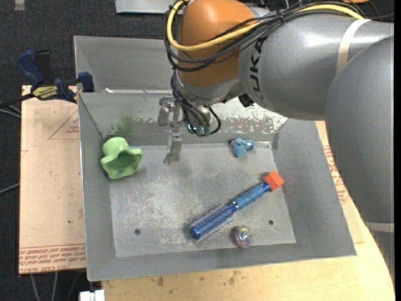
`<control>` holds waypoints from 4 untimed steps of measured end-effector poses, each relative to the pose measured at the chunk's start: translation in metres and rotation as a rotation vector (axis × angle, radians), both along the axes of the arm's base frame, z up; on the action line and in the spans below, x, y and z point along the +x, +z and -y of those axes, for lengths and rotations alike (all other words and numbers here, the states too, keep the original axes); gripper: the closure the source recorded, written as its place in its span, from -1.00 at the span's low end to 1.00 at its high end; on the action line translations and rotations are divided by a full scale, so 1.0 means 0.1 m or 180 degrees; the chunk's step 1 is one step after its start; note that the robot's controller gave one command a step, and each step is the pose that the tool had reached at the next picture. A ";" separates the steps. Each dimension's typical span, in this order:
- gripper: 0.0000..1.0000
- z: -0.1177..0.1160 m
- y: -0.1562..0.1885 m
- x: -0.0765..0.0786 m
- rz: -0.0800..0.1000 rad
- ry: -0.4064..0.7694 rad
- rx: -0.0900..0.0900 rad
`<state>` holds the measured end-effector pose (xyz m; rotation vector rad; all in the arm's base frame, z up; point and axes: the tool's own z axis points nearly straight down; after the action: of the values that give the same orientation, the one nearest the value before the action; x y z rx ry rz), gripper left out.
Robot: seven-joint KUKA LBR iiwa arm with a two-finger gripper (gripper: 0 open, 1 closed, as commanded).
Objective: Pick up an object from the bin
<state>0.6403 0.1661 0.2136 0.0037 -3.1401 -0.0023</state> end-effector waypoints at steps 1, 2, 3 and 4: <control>-1.00 -0.71 -1.45 -0.02 0.0010 0.0551 -0.0013; -1.00 -0.85 -1.12 -0.08 0.0025 0.1088 0.0003; -1.00 -0.86 -1.13 -0.07 0.0020 0.1290 0.0000; -1.00 -0.87 -1.43 -0.08 0.0012 0.1516 0.0000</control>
Offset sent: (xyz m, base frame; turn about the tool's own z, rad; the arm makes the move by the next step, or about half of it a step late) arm -0.0028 0.0729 -0.1436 -0.1768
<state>0.6318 0.2535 0.0701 0.7452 -3.0539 -0.0016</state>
